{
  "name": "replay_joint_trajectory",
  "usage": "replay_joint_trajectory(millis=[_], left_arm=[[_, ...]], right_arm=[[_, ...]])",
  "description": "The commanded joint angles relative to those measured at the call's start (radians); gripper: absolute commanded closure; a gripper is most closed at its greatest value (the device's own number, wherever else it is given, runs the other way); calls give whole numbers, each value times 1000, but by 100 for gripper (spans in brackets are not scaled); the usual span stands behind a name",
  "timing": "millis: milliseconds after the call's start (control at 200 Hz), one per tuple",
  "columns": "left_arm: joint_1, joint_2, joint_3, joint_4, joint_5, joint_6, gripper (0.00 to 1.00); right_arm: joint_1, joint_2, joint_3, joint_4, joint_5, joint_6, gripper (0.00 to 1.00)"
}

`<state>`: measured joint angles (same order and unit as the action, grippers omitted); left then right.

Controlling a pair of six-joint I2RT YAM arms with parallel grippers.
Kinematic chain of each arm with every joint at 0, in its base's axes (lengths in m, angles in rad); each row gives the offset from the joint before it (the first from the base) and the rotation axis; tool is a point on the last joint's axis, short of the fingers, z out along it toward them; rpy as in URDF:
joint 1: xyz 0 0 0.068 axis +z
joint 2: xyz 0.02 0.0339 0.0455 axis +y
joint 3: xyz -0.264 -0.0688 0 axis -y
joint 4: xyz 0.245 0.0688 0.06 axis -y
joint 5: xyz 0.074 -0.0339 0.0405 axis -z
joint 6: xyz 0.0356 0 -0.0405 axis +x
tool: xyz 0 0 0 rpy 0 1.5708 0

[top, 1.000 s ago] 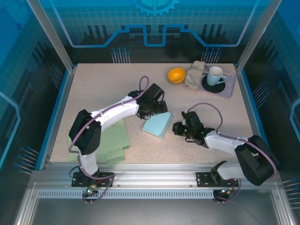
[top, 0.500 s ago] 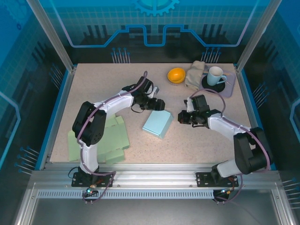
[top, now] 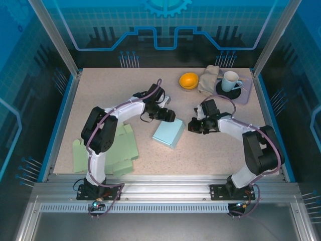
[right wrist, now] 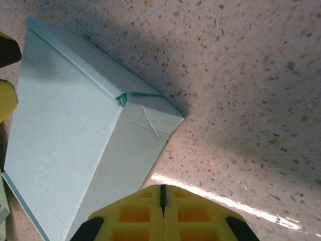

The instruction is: Fold the paper box

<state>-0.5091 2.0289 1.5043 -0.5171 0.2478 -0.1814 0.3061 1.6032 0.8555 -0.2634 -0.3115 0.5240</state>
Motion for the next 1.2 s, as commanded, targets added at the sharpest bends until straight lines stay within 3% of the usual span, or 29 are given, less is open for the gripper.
replay_joint_trajectory(millis=[0,240,675,1065,1196], left_arm=[[18,44,37,-65,1,37,20],[15,70,27,-42,87,19,21],[-6,91,33,-45,84,8,23],[-82,136,72,-50,97,5,24],[-124,160,82,-40,125,-3,26]], right_arm=[[-13,35,18,22,-63,37,100],[-14,94,18,75,-107,49,100],[-45,168,74,84,-120,53,100],[-44,226,101,97,-152,20,100],[-44,240,81,197,-224,14,100]])
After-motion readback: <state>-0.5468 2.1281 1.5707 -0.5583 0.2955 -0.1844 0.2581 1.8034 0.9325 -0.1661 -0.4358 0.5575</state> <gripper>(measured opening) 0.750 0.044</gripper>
